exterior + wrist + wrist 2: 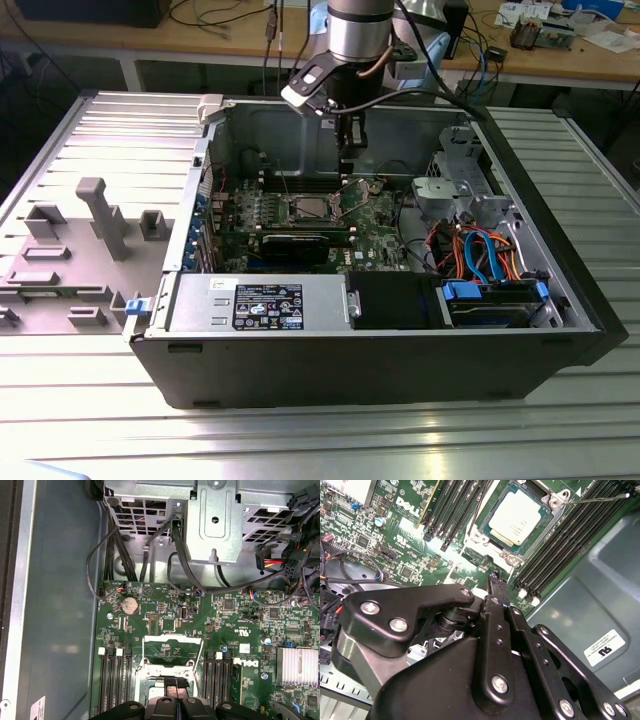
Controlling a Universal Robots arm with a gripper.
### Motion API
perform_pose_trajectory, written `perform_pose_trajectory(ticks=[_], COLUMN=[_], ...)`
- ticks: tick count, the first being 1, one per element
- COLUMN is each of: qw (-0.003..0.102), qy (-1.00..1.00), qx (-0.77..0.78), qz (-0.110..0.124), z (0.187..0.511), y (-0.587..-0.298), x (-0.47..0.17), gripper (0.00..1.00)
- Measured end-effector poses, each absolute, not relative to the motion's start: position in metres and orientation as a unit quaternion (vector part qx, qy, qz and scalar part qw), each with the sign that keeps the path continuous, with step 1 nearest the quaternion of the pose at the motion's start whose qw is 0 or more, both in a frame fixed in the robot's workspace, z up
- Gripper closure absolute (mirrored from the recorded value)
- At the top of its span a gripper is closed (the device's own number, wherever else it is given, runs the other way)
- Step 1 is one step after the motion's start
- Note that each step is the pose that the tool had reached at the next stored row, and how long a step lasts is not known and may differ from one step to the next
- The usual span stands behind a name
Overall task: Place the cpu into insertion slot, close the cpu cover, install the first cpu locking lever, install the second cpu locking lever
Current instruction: 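Close the cpu cover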
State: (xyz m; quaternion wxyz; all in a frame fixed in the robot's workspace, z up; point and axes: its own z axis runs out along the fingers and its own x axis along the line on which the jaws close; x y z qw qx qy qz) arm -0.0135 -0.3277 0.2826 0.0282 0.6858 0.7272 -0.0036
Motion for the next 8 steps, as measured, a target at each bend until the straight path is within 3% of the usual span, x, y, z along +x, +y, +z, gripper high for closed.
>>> perform_pose_trajectory(ticks=[8], qw=[0.028], qy=[0.727], qx=[0.686], qz=[-0.004], z=[0.2826], y=[-0.3277], x=[-0.0098], gripper=[0.89])
